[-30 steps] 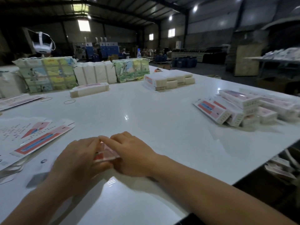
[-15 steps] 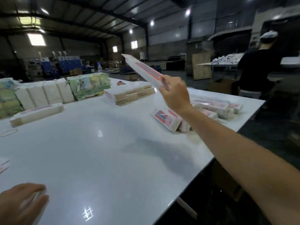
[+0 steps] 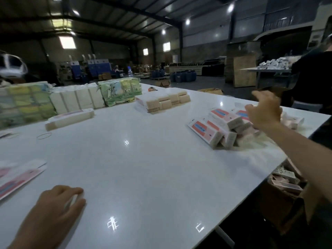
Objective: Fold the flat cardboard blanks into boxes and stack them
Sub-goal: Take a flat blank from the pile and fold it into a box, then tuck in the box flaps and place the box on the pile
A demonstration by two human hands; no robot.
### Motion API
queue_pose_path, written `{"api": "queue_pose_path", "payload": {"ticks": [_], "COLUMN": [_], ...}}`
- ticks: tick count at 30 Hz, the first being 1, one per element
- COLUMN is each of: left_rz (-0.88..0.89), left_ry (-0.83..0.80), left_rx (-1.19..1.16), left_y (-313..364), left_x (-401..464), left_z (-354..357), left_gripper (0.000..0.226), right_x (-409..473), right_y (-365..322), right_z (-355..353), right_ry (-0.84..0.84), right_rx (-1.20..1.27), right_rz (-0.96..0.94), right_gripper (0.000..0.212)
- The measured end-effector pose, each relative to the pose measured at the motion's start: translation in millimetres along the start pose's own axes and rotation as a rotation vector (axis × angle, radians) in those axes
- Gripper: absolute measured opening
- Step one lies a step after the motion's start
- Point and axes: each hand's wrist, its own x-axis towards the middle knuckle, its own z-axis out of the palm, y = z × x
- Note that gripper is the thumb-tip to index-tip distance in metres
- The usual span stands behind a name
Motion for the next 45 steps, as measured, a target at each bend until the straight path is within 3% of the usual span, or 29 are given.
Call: {"api": "queue_pose_path", "payload": {"ticks": [2, 4, 7, 9, 12, 14, 18, 22, 26, 29, 34, 37, 40, 42, 45], "left_rz": [-0.027, -0.024, -0.023, -0.015, -0.012, -0.015, -0.042, -0.102, -0.242, -0.402, -0.218, -0.19, -0.222, -0.195, 0.064], "left_ry": [0.024, 0.005, 0.026, 0.026, 0.027, 0.038, 0.024, -0.149, -0.141, -0.33, -0.35, -0.338, -0.228, -0.123, 0.109], "left_rx": [-0.039, -0.024, -0.018, -0.03, -0.043, -0.054, -0.04, -0.139, 0.268, 0.5, 0.716, 0.78, 0.651, 0.442, 0.136], "left_y": [11.1, 11.9, 11.0, 14.8, 15.1, 13.0, 13.1, -5.7, -72.0, -118.7, -120.8, -106.8, -80.7, -52.1, -2.2], "left_x": [-4.0, -8.2, -11.0, -11.3, -13.4, -14.8, -11.9, 22.7, 65.1, 68.8, 72.2, 77.8, 78.0, 72.4, 42.4], "left_z": [-10.7, -14.5, -12.6, -11.6, -12.0, -11.8, -7.8, -37.6, -74.5, -79.0, -64.0, -62.3, -76.0, -79.9, -65.9], "left_gripper": [0.023, 0.018, 0.023, 0.026, 0.028, 0.027, 0.027, 0.02, 0.041, 0.063, 0.039, 0.036, 0.026, 0.038, 0.061], "right_x": [-19.2, -62.2, -134.8, -177.8, -231.0, -251.0, -255.5, -255.7, -252.8, -252.6, -251.4, -252.7, -252.8, -252.5, -251.6], "right_y": [-70.9, -135.2, -203.7, -226.4, -233.4, -227.7, -220.8, -219.1, -219.4, -219.3, -220.3, -221.6, -223.5, -224.5, -225.2], "right_z": [3.3, 13.6, 36.8, 65.0, 109.4, 128.4, 140.8, 142.6, 143.8, 145.5, 148.8, 145.8, 143.2, 141.8, 140.1], "right_ry": [0.032, -0.008, -0.211, -0.41, -0.711, -0.821, -0.799, -0.771, -0.762, -0.758, -0.751, -0.767, -0.776, -0.792, -0.789], "right_rx": [0.175, 0.316, 0.446, 0.371, 0.165, 0.098, 0.113, 0.119, 0.185, 0.213, 0.218, 0.211, 0.219, 0.214, 0.177], "right_rz": [-0.293, -0.535, -0.818, -0.918, -0.919, -0.912, -0.916, -0.937, -0.918, -0.905, -0.898, -0.892, -0.89, -0.898, -0.913], "right_gripper": [0.041, 0.034, 0.026, 0.025, 0.029, 0.027, 0.027, 0.028, 0.027, 0.025, 0.022, 0.021, 0.022, 0.024, 0.024]}}
